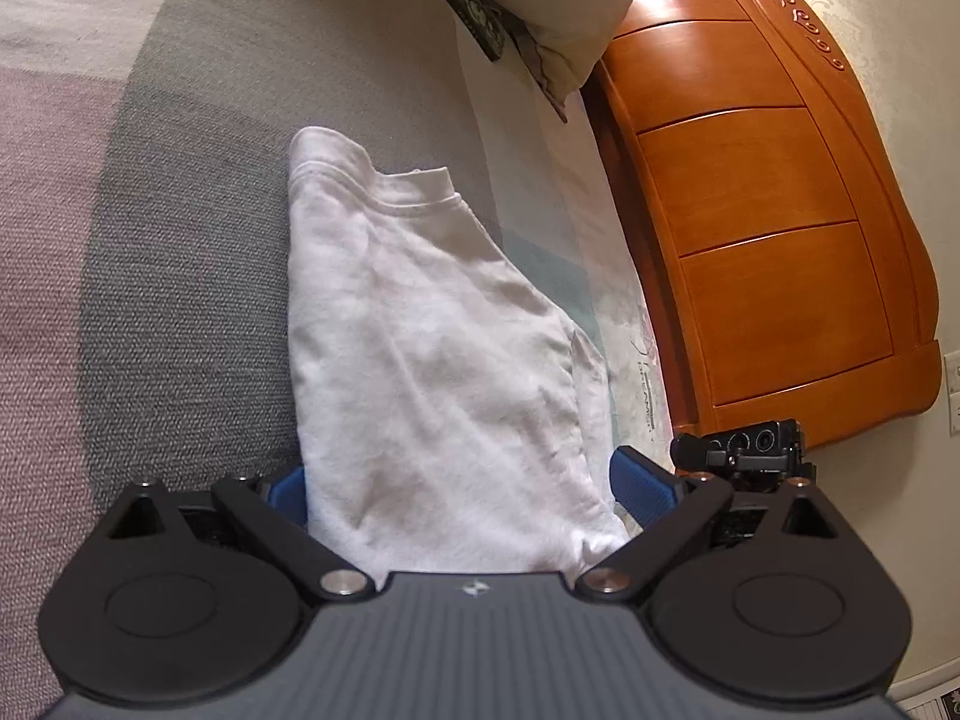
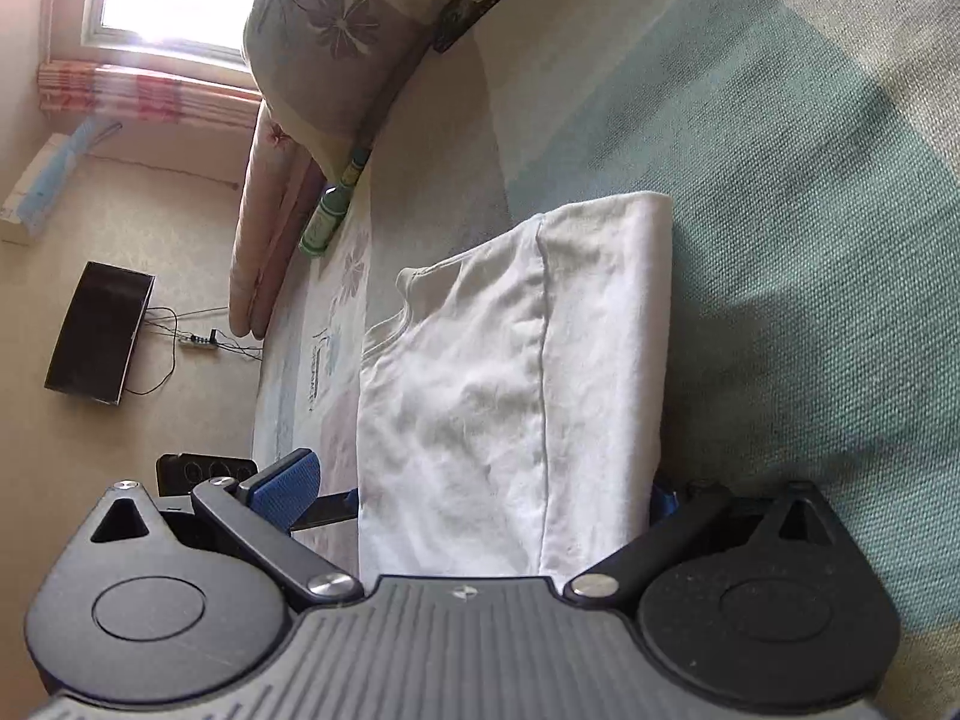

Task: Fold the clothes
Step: 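Roll both grippers and lower them around the folded shirt's edge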

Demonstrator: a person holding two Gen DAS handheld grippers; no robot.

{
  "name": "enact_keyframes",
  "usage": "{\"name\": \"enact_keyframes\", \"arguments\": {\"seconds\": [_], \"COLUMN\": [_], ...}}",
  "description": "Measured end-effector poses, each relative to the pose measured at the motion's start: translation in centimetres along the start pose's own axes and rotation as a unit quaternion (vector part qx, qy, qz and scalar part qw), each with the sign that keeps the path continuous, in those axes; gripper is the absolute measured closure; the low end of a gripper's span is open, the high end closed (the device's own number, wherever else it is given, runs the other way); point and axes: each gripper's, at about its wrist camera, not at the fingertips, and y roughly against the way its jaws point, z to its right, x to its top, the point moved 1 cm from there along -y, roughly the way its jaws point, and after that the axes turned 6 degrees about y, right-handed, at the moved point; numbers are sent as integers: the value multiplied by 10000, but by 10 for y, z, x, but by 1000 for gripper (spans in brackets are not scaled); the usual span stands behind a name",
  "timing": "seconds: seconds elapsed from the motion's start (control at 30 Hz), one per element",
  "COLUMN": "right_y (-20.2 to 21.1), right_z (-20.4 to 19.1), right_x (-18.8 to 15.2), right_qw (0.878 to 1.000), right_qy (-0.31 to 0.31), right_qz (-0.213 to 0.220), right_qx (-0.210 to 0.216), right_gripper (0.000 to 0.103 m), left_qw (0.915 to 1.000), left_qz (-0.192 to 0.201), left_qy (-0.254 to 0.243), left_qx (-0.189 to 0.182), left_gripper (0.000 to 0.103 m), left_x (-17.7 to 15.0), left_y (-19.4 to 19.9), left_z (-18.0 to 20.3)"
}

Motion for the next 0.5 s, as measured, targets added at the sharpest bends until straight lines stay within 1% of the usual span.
{"name": "enact_keyframes", "arguments": {"seconds": [0.07,0.1,0.17,0.2,0.3,0.37,0.5], "right_y": [0,1,-2,-4,-11,-17,-16], "right_z": [-3,-3,0,2,4,5,2], "right_x": [-9,-12,-3,1,13,22,17], "right_qw": [9997,9995,9997,9996,9989,9984,9995], "right_qy": [109,151,-66,-174,-394,-505,-224], "right_qz": [-219,-262,-245,-236,-245,-263,-224], "right_qx": [61,70,58,52,8,-30,46], "right_gripper": [0,0,0,0,0,0,0], "left_qw": [10000,9999,9996,9995,9998,9999,10000], "left_qz": [-66,-70,-77,-68,-95,-99,-64], "left_qy": [16,77,199,251,147,136,44], "left_qx": [-57,-103,-192,-158,-7,15,-27], "left_gripper": [7,7,7,7,7,7,9], "left_x": [-2,-1,3,6,11,11,7], "left_y": [2,2,1,-1,-10,-10,-8], "left_z": [-2,-4,-9,-6,1,0,-2]}}
